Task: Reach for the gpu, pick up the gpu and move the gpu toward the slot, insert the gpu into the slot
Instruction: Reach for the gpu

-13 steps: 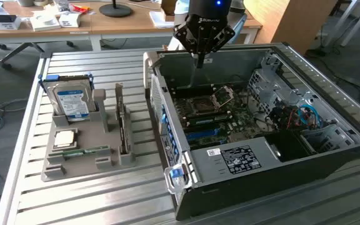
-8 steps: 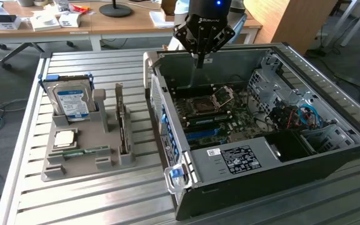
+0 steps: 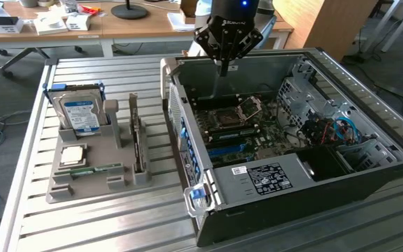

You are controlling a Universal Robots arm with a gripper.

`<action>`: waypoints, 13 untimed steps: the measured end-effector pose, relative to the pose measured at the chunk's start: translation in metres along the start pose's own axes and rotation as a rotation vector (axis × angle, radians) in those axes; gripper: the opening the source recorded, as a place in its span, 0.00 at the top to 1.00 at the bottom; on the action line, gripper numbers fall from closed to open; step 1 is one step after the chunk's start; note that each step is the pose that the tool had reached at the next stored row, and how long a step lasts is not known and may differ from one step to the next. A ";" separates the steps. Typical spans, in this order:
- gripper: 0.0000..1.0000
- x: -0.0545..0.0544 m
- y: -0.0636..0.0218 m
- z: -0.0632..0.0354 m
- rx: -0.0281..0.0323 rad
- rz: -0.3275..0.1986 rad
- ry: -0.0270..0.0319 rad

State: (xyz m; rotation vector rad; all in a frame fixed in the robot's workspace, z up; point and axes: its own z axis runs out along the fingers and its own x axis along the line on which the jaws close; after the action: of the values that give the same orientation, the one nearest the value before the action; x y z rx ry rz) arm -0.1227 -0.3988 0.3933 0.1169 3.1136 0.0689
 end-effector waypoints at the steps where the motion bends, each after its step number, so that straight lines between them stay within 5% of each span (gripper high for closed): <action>1: 0.89 0.001 -0.0001 0.0000 0.0000 0.000 0.0000; 13: 0.89 0.023 -0.0017 -0.0005 0.0000 0.000 0.0000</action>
State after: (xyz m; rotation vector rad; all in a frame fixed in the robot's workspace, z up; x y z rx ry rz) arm -0.1457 -0.3988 0.3932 0.1167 3.1136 0.0690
